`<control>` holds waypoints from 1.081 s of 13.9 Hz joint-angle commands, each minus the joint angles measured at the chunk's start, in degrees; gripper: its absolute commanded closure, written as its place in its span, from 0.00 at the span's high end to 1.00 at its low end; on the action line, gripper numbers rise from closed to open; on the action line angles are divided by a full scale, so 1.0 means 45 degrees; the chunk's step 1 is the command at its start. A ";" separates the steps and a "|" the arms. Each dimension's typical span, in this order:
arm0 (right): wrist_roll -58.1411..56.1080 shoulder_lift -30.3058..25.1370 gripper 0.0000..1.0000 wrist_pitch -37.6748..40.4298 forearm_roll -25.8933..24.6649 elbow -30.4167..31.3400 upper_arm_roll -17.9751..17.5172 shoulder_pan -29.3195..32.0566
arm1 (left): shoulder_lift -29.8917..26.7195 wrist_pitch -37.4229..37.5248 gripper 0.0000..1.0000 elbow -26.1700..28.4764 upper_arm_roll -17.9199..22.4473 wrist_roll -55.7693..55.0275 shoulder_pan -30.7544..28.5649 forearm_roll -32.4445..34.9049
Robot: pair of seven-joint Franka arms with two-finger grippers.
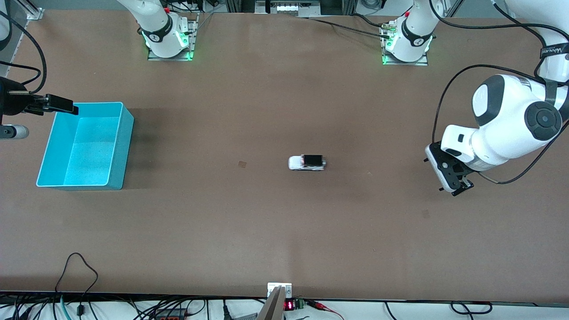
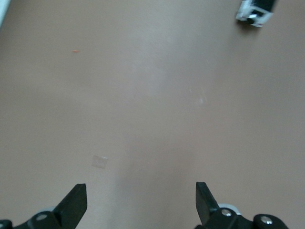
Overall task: Wind and store white jeep toy
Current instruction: 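Raise and withdraw the left gripper as the jeep rolls beside the bin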
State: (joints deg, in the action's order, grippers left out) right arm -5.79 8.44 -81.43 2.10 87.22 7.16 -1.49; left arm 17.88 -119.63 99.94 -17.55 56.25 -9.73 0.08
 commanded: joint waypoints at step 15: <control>-0.0238 0.0546 1.00 0.0146 0.0217 -0.0144 -0.0087 0.0135 | -0.1315 0.3145 1.00 -0.2502 0.2767 -1.2963 0.1519 -0.0193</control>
State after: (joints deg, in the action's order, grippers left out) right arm -5.94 10.09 -81.43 2.10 87.24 7.16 -1.42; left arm 13.45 -108.36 89.46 -6.88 2.12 -4.22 0.07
